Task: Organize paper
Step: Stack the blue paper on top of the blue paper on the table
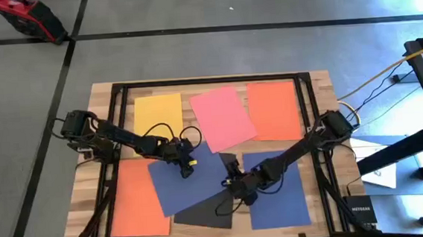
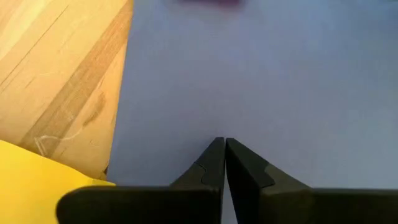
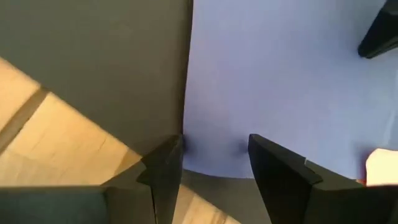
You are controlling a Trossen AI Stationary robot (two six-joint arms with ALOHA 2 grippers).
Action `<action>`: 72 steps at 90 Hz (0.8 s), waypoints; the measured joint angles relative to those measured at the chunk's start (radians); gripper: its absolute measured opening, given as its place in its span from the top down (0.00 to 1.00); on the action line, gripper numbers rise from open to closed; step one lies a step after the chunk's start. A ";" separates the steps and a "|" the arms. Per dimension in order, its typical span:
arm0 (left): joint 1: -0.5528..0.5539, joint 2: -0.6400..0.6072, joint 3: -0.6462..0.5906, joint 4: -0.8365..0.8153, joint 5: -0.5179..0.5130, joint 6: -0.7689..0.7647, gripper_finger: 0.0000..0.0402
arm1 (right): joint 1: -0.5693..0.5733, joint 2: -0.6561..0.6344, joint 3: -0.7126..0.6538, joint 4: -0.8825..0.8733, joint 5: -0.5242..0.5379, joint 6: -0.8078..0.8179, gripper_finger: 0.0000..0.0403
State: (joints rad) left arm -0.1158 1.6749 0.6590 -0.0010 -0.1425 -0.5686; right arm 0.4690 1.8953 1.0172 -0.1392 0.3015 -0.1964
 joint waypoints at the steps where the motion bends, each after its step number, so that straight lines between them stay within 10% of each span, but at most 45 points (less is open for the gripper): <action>1: 0.000 0.000 0.000 0.000 0.000 0.000 1.00 | 0.000 0.000 0.000 0.001 0.000 -0.002 0.57; 72: -0.010 0.000 0.000 0.000 -0.003 -0.011 1.00 | 0.012 -0.001 0.022 0.023 0.151 -0.021 0.57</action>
State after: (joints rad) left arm -0.1257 1.6749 0.6586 -0.0006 -0.1452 -0.5800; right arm 0.4810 1.8941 1.0387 -0.1165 0.4522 -0.2171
